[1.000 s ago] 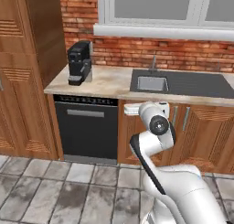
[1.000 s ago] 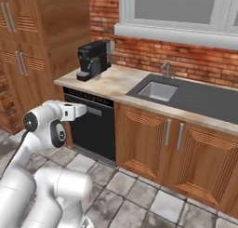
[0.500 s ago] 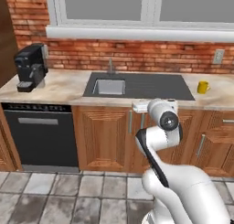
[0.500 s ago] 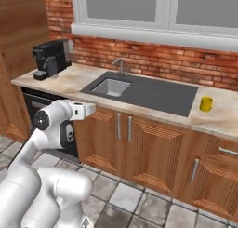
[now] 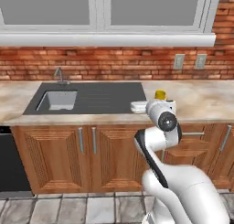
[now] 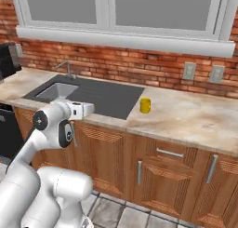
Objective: Clear the mugs and bowl far away from the sink.
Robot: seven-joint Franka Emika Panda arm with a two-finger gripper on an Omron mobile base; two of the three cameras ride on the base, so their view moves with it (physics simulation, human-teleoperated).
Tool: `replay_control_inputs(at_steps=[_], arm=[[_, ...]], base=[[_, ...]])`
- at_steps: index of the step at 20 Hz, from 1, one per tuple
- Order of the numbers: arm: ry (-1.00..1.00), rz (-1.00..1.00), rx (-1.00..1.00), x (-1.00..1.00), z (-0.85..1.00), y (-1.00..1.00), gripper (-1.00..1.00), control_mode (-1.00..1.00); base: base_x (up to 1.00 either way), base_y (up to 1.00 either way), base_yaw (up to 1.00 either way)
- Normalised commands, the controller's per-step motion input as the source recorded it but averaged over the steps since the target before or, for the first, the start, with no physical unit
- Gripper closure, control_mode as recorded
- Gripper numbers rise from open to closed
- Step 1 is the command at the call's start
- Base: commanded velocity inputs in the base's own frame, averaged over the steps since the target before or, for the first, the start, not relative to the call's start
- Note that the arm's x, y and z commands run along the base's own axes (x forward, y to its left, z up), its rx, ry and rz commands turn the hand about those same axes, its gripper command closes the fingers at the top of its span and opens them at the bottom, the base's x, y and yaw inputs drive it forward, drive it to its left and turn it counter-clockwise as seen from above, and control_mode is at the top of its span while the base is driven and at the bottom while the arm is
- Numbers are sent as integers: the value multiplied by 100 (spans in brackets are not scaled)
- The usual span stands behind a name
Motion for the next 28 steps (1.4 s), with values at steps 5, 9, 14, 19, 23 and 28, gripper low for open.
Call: replay_control_inputs(at_steps=[5, 9, 14, 19, 23, 28], arm=[[0, 0, 0, 0, 0, 0, -100, 100], [0, 0, 0, 0, 0, 0, -100, 100], [0, 0, 0, 0, 0, 0, -100, 100], [0, 0, 0, 0, 0, 0, -100, 100], [0, 0, 0, 0, 0, 0, -100, 100], [0, 0, 0, 0, 0, 0, -100, 100]], base=[[34, -94, -46], [63, -48, -34], [58, -15, -7], [82, 0, 0], [80, 0, 0], [72, 0, 0]])
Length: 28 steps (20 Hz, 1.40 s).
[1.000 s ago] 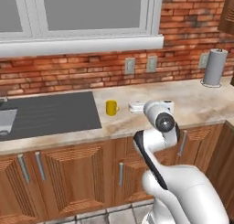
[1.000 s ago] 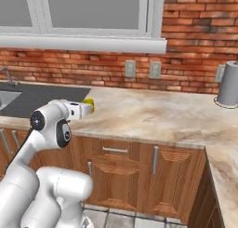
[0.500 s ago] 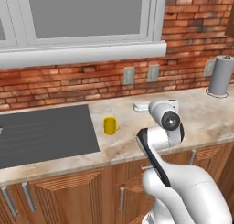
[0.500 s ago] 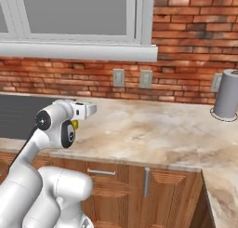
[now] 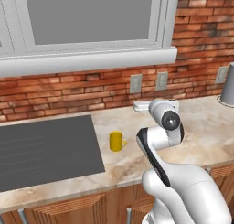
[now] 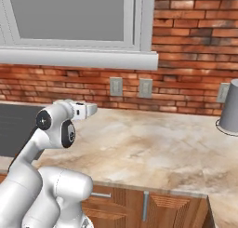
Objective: Clear the mugs and bowl far away from the sink.
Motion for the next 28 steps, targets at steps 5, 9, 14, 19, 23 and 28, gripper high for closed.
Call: replay_control_inputs(at_steps=[5, 9, 14, 19, 23, 28], arm=[[31, 10, 0, 12, 0, -11, -100, -100], [57, 25, 0, 11, 0, 0, -100, -100], [69, 26, -3, 20, -9, 1, -100, -100], [27, 16, -2, 2, -23, 4, -100, -100], [16, 0, 0, 0, -53, 20, -100, -100], [12, 3, 0, 0, -88, 29, -100, -100]], base=[[17, -2, 3], [0, 0, 0], [0, 0, 0], [0, 0, 0], [0, 0, 0], [0, 0, 0]])
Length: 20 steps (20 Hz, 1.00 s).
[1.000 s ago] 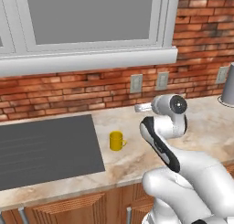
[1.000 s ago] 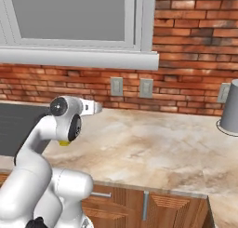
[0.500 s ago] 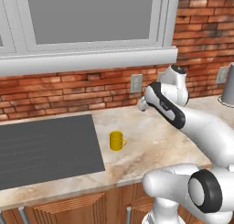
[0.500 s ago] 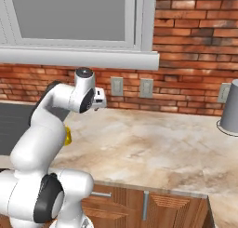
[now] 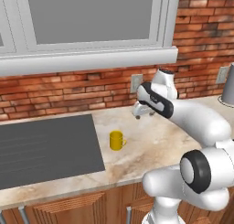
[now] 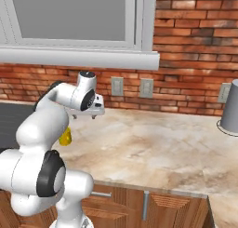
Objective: Clear the mugs and bowl far away from the sink.
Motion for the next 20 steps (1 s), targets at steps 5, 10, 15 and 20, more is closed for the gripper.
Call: replay_control_inputs(at_steps=[5, 10, 15, 20], arm=[[11, 4, 0, 0, -83, 36, -100, -100], [7, 8, 0, 0, -73, 46, -100, -100], [3, 11, 0, 0, -39, 43, -100, -100], [0, 12, -2, 0, -2, 16, -100, -100]], base=[[0, 0, 0], [0, 0, 0], [0, 0, 0], [0, 0, 0]])
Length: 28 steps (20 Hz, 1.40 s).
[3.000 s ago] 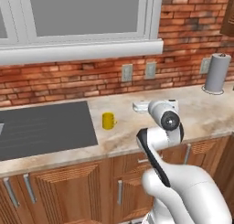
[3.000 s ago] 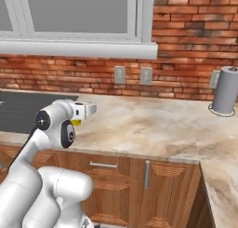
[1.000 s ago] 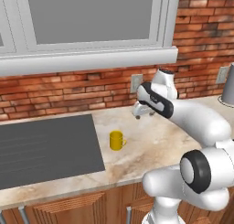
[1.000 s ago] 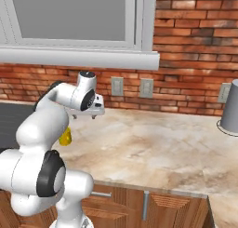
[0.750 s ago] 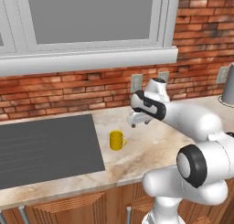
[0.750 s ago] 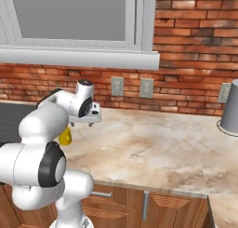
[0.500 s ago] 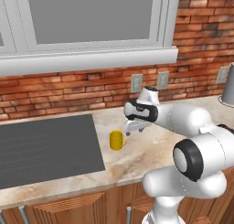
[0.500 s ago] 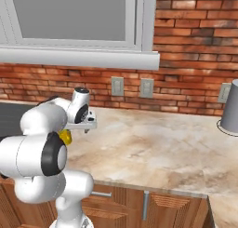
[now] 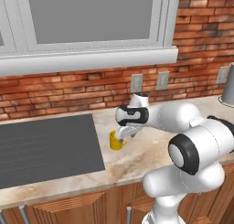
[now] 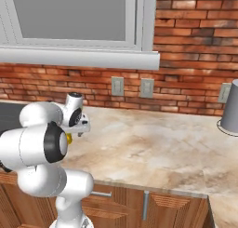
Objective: Clear the mugs and bowl far away from the sink.
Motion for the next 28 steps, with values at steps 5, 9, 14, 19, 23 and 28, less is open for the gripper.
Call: replay_control_inputs(at_steps=[5, 9, 14, 19, 23, 28], arm=[[0, 12, -2, 0, -12, 17, -100, -100], [0, 12, 0, 2, -25, 16, -100, -100], [0, 12, 0, 3, -23, 9, -100, -100], [0, 7, -1, 0, -15, 0, 100, -100], [1, 0, 0, 0, -1, 0, 100, -100], [0, 0, 0, -1, 0, 0, 100, -100]], base=[[0, 0, 0], [0, 0, 0], [0, 0, 0], [0, 0, 0], [0, 0, 0], [0, 0, 0]])
